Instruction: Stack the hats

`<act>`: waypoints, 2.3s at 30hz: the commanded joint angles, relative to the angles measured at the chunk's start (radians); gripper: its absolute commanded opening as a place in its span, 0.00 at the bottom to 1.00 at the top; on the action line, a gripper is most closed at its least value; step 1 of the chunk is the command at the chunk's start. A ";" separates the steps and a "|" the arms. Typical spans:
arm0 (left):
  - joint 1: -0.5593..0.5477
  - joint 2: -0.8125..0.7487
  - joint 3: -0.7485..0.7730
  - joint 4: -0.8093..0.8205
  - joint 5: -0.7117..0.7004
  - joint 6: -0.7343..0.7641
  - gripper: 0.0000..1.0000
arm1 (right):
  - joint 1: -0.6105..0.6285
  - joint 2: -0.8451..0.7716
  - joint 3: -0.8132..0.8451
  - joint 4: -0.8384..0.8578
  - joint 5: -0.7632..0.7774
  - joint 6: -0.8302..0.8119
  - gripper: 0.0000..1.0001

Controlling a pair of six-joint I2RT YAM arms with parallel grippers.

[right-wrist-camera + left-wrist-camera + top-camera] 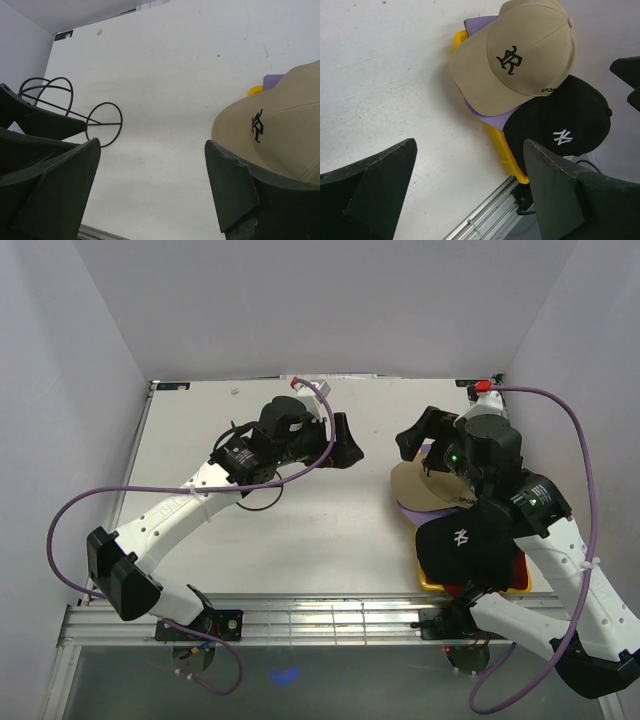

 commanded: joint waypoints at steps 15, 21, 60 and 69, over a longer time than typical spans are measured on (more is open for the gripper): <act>-0.017 0.013 0.008 0.056 0.021 -0.019 0.94 | -0.089 0.149 0.230 -0.179 -0.001 -0.070 0.89; -0.028 0.039 0.026 0.050 0.011 -0.004 0.93 | -0.328 0.255 0.301 -0.249 -0.139 -0.097 0.90; -0.074 -0.015 -0.038 0.027 -0.027 0.008 0.94 | -0.643 0.347 0.066 -0.132 -0.167 -0.081 0.41; -0.074 -0.024 -0.049 0.022 -0.038 0.005 0.94 | -0.644 0.355 0.100 -0.134 -0.207 -0.101 0.11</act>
